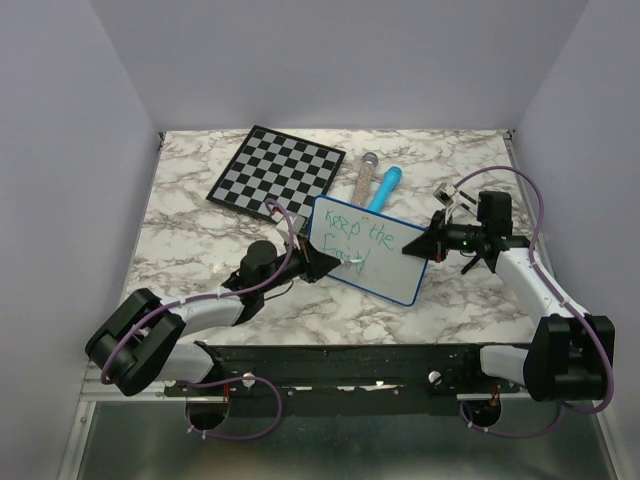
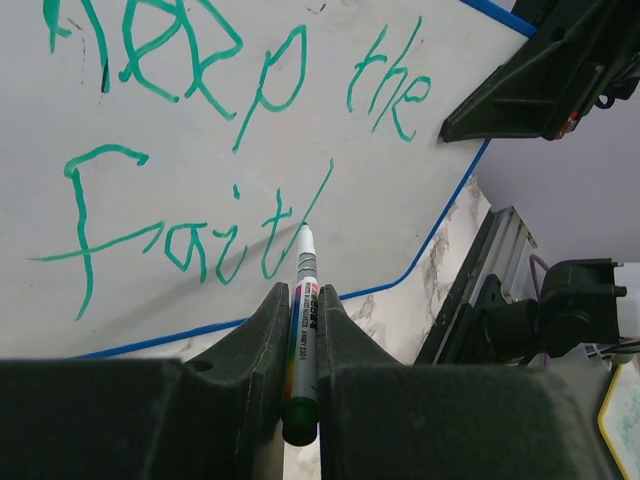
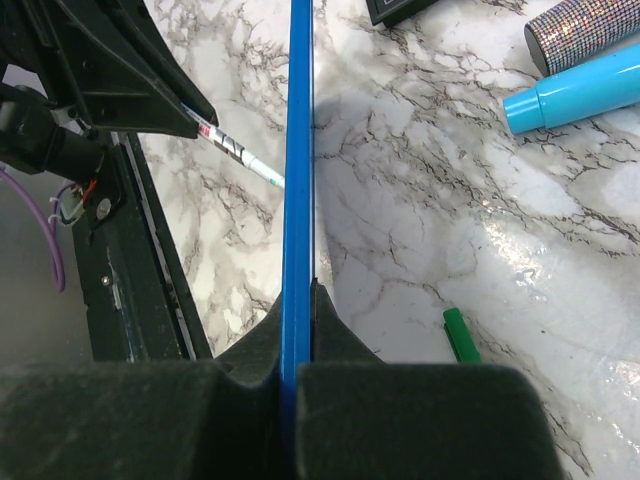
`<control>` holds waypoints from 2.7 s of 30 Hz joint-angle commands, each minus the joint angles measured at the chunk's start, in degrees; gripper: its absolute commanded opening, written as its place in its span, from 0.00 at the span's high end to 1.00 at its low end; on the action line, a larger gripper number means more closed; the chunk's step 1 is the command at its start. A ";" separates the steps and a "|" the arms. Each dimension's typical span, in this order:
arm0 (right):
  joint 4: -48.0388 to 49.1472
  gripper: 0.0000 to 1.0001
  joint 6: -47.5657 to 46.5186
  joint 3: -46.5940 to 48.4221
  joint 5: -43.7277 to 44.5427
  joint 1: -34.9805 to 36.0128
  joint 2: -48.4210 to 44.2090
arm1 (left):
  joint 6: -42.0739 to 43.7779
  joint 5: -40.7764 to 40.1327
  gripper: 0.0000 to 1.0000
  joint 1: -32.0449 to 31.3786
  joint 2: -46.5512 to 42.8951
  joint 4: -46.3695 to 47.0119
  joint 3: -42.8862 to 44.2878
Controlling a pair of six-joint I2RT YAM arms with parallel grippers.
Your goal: Write a sentence on the whiteboard
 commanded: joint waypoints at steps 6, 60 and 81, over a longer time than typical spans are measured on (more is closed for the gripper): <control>0.56 0.99 0.11 1.58 -3.18 0.30 -1.48 | -0.34 -0.16 1.00 0.24 1.99 2.30 1.97; 0.65 0.99 0.11 1.58 -3.18 0.30 -1.48 | -1.22 5.55 1.00 -0.99 8.23 0.62 3.47; 0.65 0.99 0.19 1.67 -2.92 0.30 -1.57 | -1.75 2.84 1.00 0.50 -12.77 -6.92 1.88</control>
